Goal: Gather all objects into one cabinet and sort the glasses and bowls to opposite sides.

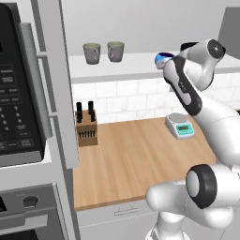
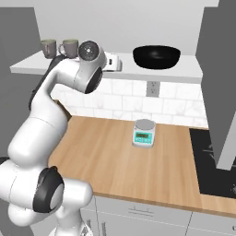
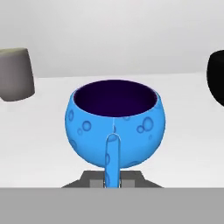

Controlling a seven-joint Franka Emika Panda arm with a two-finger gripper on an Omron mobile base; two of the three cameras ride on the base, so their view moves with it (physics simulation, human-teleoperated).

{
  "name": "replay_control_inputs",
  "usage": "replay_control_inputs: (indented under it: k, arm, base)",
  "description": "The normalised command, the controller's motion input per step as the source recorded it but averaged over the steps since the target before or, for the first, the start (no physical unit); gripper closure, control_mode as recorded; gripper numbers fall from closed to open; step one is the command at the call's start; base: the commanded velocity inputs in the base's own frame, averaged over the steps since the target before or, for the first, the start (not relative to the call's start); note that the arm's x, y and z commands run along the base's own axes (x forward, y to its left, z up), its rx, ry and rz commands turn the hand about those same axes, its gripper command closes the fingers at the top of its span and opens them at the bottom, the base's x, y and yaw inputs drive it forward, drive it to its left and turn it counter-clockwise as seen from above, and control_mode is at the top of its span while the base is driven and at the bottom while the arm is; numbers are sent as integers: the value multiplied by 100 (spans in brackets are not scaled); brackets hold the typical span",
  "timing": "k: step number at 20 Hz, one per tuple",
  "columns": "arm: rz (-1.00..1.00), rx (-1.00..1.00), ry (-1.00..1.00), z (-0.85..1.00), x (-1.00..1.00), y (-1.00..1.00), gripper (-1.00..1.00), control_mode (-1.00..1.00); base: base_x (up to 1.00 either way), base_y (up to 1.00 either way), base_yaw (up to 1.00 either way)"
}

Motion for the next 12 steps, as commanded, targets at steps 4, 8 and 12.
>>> replay_control_inputs:
  k: [4, 8, 12]
  arm:
    - [4, -1, 3, 5, 0, 31, 100, -100]
    - [3, -1, 0, 7, -1, 48, 100, -100]
    - [11, -2, 0, 1, -1, 62, 100, -100]
  base:
    - [0, 0, 0]
    - [0, 0, 0]
    - [0, 0, 0]
